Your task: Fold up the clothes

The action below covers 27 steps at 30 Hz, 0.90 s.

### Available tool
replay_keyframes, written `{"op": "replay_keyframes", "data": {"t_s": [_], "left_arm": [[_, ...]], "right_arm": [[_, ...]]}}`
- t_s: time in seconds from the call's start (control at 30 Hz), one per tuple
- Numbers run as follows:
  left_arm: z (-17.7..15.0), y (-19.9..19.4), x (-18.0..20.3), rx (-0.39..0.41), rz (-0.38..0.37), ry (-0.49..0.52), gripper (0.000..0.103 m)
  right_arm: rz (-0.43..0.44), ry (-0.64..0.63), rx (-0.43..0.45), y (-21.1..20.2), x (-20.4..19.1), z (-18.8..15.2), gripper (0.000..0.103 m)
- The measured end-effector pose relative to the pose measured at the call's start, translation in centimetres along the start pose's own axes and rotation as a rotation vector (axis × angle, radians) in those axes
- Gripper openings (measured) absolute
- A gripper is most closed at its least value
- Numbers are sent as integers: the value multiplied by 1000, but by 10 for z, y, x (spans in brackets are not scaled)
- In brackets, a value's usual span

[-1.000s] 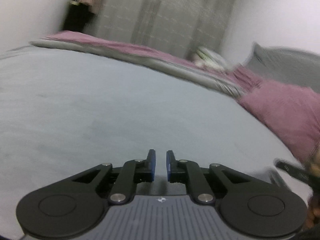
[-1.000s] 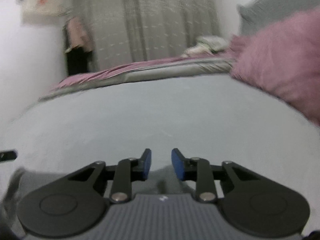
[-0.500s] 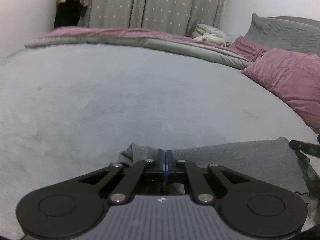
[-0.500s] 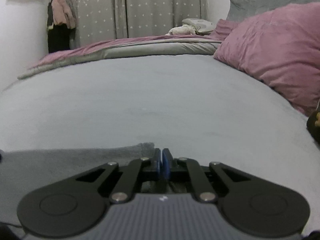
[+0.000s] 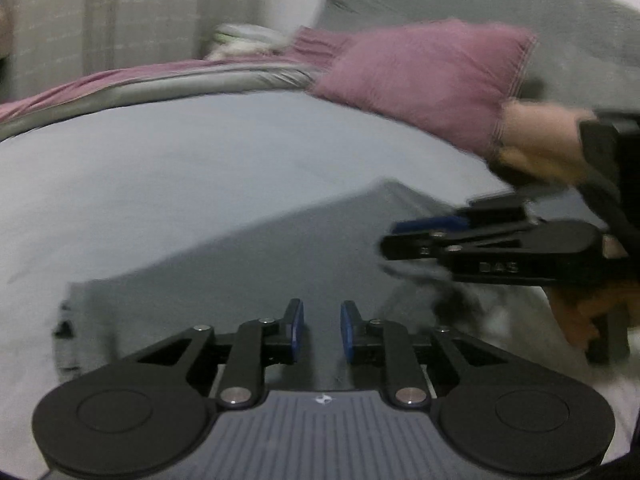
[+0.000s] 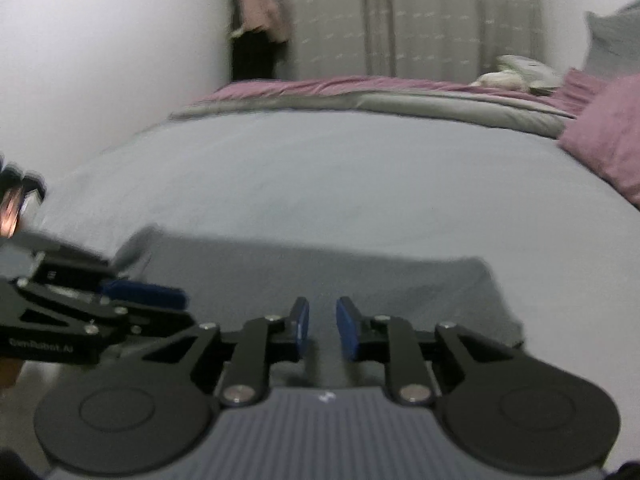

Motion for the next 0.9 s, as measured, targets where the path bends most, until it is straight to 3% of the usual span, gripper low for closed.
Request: {"op": "replay_keyframes", "data": {"t_s": [0.13,0.43,0.7,0.9], "left_arm": [[-3,2,3,-54,6,73,22],[-20,-19,-26,-75,-14,44,30],[-38,-41,-43,-100,-11,23,34],[-41,-57,-57,-88,-31,-40,34]], "right_arm": [[1,-31,-30,-2,-1,-19,23],[25,-11,-34,-19,32,-28,30],[22,-50,-54,-28,31,-33,40],[68,-7,-21,-34,24,-18,49]]}}
Point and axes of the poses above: each gripper's, at about its wrist camera, not at the fingertips, and y roughly the way its jaws point, x to its right, z to its top, the point moved 7 cm from there along y, roughly the way its jaws point, and after that the axes turned 6 degrees about -x, right-handed, at the moved point
